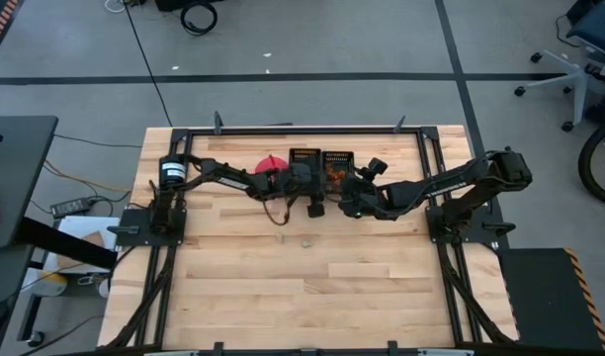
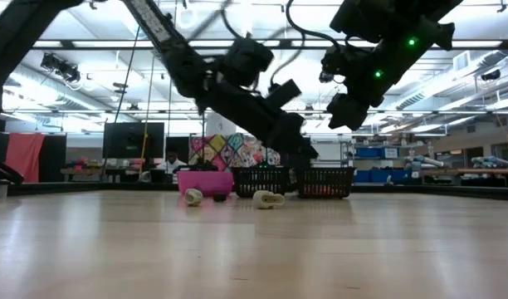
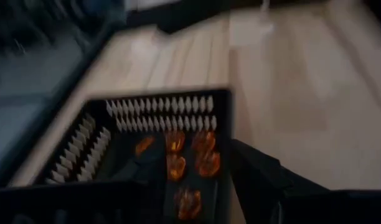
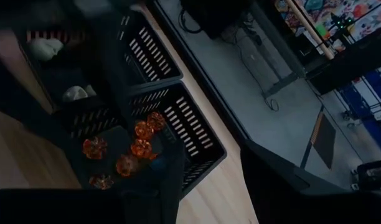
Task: Sort Halloween decoration
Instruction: Put the black skeleton toy into the red bowl
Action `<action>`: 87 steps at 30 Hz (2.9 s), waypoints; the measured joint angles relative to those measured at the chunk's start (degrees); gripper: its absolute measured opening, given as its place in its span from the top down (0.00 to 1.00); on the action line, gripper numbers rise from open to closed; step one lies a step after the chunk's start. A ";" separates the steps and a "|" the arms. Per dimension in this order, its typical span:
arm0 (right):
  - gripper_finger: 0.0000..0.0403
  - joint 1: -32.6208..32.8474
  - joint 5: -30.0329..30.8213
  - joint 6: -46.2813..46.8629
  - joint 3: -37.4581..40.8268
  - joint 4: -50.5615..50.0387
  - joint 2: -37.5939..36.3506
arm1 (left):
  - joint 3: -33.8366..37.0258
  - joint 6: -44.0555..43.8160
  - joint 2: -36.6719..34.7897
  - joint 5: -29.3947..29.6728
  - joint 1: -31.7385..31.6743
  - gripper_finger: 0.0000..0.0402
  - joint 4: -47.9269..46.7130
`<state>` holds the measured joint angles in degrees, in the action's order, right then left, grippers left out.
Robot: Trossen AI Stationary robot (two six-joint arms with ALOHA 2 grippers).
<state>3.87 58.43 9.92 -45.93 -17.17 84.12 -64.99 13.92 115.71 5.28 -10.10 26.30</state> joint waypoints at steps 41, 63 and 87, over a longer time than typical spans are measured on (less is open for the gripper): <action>0.60 1.70 -27.19 -23.42 13.29 49.27 3.08 | 31.54 -7.36 -14.45 -2.77 7.71 0.53 3.22; 0.60 1.70 -27.12 -23.58 13.26 49.26 3.08 | 31.49 -10.13 -13.10 -0.24 7.66 0.75 3.39; 0.60 1.70 -27.02 -23.24 13.26 48.53 3.06 | 31.90 -6.70 -24.36 10.33 7.69 0.99 -1.54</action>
<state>5.56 31.42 -13.32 -32.67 31.36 87.18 -33.08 7.22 91.35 15.61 -2.42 24.76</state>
